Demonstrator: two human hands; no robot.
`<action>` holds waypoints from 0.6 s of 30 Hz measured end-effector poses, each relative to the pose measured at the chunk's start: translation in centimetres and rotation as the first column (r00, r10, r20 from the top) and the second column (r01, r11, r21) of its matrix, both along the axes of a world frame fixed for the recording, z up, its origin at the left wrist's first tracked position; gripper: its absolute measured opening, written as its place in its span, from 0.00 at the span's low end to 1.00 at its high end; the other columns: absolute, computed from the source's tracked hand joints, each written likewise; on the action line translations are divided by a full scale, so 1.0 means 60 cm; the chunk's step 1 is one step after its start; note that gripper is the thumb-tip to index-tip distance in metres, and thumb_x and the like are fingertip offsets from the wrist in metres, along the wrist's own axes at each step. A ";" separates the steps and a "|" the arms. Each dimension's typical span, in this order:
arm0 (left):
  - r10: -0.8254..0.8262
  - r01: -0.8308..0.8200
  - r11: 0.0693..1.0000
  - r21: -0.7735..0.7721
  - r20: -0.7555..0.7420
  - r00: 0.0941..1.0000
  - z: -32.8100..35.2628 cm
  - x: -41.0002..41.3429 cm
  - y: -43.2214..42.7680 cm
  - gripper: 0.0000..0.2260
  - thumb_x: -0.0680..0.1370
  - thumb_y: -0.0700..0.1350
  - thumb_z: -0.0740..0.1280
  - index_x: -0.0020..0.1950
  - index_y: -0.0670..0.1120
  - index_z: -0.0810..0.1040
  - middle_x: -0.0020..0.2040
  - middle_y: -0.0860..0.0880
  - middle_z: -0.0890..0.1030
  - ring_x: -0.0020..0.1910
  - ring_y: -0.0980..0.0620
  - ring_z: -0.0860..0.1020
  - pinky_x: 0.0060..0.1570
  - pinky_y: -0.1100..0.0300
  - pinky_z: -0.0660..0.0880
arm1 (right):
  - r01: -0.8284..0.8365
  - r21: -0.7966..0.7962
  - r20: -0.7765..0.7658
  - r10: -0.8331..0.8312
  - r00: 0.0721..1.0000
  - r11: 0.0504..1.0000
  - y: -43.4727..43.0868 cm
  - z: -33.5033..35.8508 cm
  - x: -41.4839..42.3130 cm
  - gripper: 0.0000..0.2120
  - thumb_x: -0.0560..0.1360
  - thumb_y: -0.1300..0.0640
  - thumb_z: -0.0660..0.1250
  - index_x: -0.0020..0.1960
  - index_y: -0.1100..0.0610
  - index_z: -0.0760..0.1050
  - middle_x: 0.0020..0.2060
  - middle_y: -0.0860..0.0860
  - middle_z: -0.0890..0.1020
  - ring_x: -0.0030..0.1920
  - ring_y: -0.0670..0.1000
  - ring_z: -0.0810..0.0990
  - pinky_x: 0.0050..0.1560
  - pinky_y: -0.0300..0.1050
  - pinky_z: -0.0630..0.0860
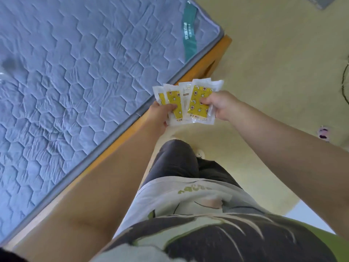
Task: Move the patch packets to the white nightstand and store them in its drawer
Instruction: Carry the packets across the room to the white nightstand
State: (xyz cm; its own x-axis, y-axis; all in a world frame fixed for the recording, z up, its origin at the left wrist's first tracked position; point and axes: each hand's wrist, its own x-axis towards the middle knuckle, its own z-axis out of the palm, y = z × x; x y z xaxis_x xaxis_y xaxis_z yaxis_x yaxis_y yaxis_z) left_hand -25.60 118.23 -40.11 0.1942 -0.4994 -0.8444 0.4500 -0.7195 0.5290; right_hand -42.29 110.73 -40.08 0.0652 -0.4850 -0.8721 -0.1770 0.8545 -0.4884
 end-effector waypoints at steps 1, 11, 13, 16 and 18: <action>0.059 -0.059 0.998 0.004 -0.004 0.998 -0.001 0.007 -0.018 0.16 0.74 0.32 0.68 0.61 0.40 0.75 0.53 0.41 0.83 0.51 0.40 0.82 0.53 0.38 0.77 | -0.059 0.005 0.001 0.059 0.998 0.998 -0.030 0.004 0.015 0.13 0.71 0.67 0.71 0.55 0.59 0.77 0.53 0.56 0.82 0.53 0.59 0.81 0.59 0.60 0.76; 0.390 -0.391 0.919 0.046 0.039 0.920 -0.031 0.095 -0.225 0.14 0.75 0.33 0.68 0.58 0.44 0.74 0.51 0.44 0.82 0.47 0.44 0.82 0.45 0.47 0.81 | -0.451 -0.004 -0.014 0.450 0.893 0.893 -0.333 -0.062 0.169 0.23 0.63 0.63 0.76 0.57 0.61 0.76 0.53 0.57 0.82 0.55 0.60 0.80 0.58 0.60 0.76; 0.425 -0.426 0.904 0.041 0.045 0.904 -0.026 0.104 -0.273 0.12 0.75 0.32 0.67 0.56 0.44 0.75 0.50 0.43 0.82 0.49 0.42 0.82 0.50 0.43 0.79 | -0.492 0.002 -0.017 0.492 0.870 0.871 -0.387 -0.069 0.190 0.25 0.63 0.63 0.76 0.58 0.61 0.75 0.54 0.57 0.81 0.56 0.60 0.79 0.59 0.60 0.75; 0.461 -0.465 0.885 0.040 0.080 0.884 -0.023 0.109 -0.345 0.13 0.74 0.33 0.68 0.57 0.42 0.75 0.52 0.42 0.82 0.53 0.40 0.81 0.55 0.41 0.77 | -0.538 0.015 -0.016 0.538 0.843 0.843 -0.467 -0.068 0.210 0.24 0.62 0.63 0.76 0.57 0.61 0.76 0.53 0.57 0.82 0.55 0.60 0.80 0.58 0.59 0.76; 0.478 -0.482 0.875 0.041 0.085 0.874 -0.018 0.106 -0.400 0.14 0.74 0.33 0.68 0.59 0.43 0.75 0.54 0.42 0.82 0.54 0.40 0.81 0.56 0.42 0.77 | -0.582 -0.001 -0.029 0.582 0.813 0.813 -0.523 -0.063 0.217 0.27 0.61 0.62 0.77 0.59 0.62 0.75 0.54 0.57 0.82 0.55 0.59 0.80 0.59 0.58 0.76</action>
State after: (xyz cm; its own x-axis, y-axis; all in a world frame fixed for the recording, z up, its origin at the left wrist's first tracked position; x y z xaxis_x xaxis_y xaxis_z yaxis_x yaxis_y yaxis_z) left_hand -19.22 94.25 -41.18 0.4569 -0.2795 -0.8445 0.7114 -0.4550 0.5355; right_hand -29.25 79.37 -43.84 0.3153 -0.3712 -0.8734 -0.6528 0.5831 -0.4835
